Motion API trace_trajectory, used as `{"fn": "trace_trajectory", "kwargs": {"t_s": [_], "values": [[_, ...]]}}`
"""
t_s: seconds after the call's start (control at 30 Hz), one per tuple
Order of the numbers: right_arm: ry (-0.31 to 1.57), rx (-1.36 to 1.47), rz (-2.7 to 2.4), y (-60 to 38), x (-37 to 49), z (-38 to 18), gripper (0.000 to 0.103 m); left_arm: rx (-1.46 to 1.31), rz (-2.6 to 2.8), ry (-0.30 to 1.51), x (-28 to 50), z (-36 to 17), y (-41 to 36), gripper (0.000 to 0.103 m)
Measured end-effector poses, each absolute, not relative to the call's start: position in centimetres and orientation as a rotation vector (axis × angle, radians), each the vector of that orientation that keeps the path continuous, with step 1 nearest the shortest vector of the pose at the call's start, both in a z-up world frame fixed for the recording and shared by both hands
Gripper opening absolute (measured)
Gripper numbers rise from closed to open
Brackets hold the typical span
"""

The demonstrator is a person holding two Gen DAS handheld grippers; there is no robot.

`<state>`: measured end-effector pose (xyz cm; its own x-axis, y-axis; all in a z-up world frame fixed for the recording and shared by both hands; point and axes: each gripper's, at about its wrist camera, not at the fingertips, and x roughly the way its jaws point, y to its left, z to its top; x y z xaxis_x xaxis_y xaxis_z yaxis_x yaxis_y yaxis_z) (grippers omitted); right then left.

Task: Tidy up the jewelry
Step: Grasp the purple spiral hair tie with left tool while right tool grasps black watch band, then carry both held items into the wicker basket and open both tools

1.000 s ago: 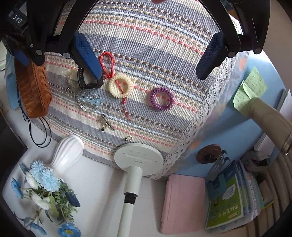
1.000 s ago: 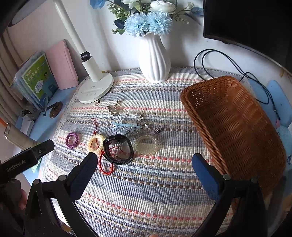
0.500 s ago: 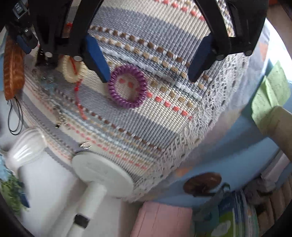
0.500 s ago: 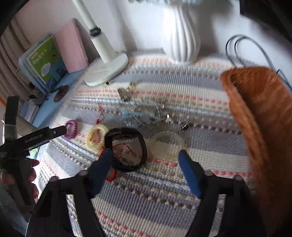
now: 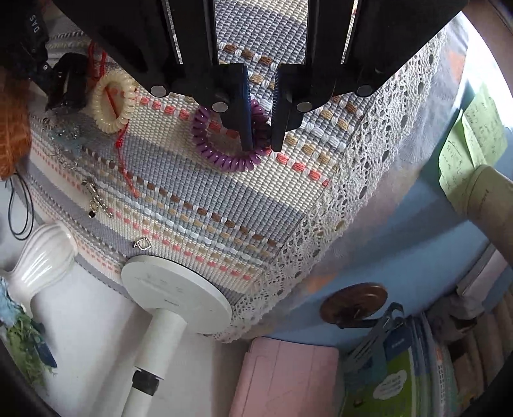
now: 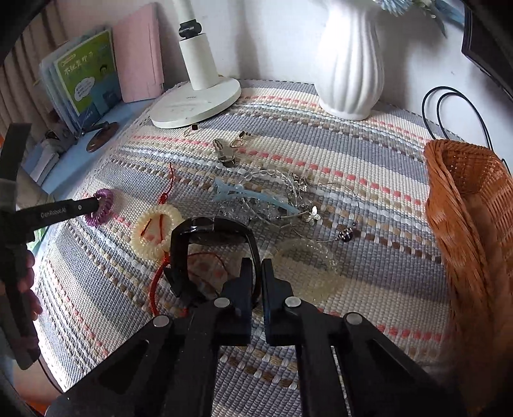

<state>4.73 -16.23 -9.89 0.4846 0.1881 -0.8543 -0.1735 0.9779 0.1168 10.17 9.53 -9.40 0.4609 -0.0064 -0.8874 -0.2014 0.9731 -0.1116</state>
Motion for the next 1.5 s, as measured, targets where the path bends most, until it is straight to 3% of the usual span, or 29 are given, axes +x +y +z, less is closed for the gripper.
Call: {"fn": "trace_trajectory", "kwargs": {"t_s": [0.5,0.9,1.2,1.5], "values": [[0.923,0.149,0.229,-20.1,1.4,-5.3,0.006,-0.222,-0.063,0.965,8.6,-2.3,4.8,0.011],[0.794,0.317,-0.093,-30.9,-2.8,-1.3,0.006,-0.013,-0.333,0.919,9.5,0.2,-9.2,0.011],[0.778,0.411,-0.331,-38.5,-7.1,-1.8,0.007,0.093,-0.583,0.924,8.6,0.7,-21.4,0.011],[0.854,0.484,-0.439,-41.8,-9.4,-4.5,0.007,0.225,-0.726,1.023,6.0,-2.6,-30.2,0.011]]}}
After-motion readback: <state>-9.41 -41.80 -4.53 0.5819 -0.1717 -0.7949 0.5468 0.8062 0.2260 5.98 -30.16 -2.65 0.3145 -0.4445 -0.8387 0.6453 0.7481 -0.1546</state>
